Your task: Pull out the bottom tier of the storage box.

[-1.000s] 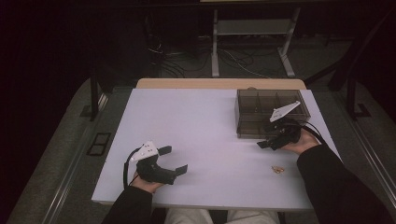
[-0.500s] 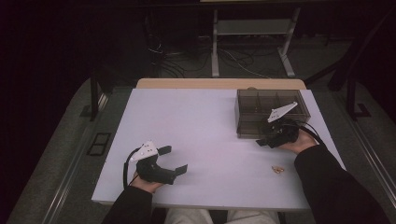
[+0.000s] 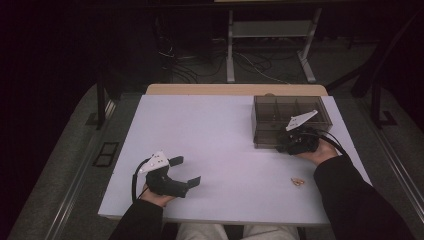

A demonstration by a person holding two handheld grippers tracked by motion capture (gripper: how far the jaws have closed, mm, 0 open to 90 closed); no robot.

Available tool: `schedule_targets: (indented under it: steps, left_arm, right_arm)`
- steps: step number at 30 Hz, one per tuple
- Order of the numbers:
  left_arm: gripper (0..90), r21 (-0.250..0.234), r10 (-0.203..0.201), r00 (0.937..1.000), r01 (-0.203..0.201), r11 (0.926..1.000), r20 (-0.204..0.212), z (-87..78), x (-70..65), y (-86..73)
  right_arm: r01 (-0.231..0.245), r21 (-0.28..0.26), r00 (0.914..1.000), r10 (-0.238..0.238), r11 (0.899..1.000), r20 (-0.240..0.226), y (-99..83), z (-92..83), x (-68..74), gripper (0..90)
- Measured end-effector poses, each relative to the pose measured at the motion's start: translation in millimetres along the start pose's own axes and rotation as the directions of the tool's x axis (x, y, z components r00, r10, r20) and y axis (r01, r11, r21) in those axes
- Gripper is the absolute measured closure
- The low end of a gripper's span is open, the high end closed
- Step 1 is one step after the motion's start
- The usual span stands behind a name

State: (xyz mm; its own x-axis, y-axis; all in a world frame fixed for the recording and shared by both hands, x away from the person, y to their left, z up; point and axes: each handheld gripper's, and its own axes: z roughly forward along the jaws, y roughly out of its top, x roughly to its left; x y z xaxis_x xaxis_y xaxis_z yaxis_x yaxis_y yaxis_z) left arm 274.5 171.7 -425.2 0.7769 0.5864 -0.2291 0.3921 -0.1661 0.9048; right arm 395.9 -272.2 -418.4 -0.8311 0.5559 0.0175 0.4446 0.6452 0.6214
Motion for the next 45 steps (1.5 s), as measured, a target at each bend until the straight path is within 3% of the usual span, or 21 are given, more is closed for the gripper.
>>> schedule_targets:
  steps: [14,45]
  left_arm:
    - [0.0,-0.001,-0.001,1.0,0.001,1.0,0.0,-0.2,0.0,-0.1]
    - [0.0,0.004,0.002,1.0,-0.002,1.0,-0.001,0.2,0.2,-0.3]
  right_arm:
    - [-0.02,0.025,0.9998,0.02,0.999,-0.002,-6.0,4.1,-6.8,67.7]
    - [-0.019,0.024,0.9988,0.02,1.0,-0.044,-14.6,-0.2,-4.8,69.5]
